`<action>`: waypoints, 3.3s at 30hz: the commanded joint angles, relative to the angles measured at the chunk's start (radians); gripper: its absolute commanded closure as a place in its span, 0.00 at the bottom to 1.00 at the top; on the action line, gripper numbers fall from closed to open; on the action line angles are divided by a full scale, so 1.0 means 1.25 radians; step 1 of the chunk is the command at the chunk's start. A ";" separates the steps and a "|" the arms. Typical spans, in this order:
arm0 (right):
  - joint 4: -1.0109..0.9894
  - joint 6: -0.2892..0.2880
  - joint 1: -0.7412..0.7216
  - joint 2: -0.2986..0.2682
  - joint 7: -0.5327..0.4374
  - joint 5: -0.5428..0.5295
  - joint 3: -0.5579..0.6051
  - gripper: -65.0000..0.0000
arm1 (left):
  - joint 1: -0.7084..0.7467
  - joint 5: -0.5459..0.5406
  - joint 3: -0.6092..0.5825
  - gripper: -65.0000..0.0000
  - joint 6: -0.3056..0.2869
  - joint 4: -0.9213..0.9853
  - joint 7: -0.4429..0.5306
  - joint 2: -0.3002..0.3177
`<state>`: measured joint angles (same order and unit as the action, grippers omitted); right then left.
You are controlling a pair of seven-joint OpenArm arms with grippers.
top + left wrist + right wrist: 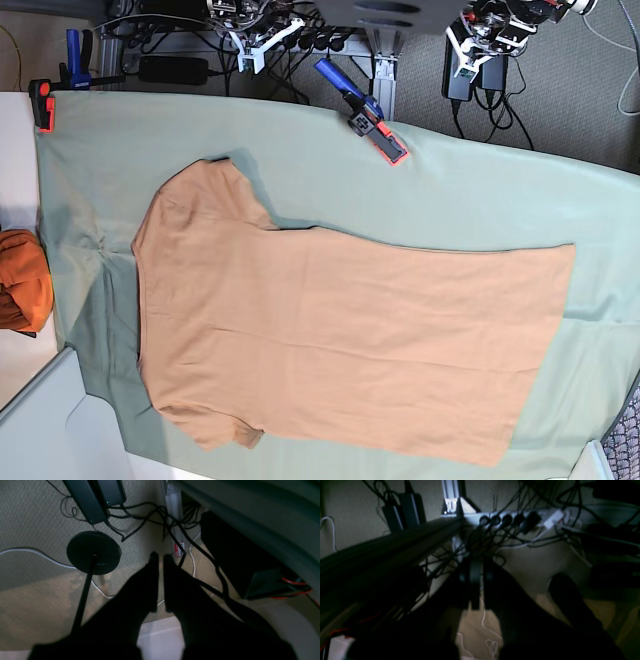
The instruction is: Fold the T-shirt properly
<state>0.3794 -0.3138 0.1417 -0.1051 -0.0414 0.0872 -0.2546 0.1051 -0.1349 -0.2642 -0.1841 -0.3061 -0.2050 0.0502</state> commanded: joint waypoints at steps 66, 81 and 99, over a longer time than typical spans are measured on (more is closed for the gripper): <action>0.339 -0.096 0.308 -0.125 0.072 -0.301 0.001 0.98 | 0.300 -0.255 0.163 0.95 -0.258 -0.459 -0.063 0.096; 0.906 -0.096 0.583 -0.210 0.472 -0.654 -0.059 0.98 | 0.488 -0.394 0.310 0.95 -0.269 -1.102 -0.400 0.097; 1.257 -0.072 0.328 -0.132 0.533 -0.675 -0.234 0.57 | 0.492 -0.430 0.338 0.64 -0.269 -1.268 -0.456 0.287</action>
<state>1.9373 -0.3439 0.5491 -0.2619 0.6468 -0.7452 -0.5396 0.7147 -0.6624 0.1528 -0.5068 -1.8751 -0.7864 0.4004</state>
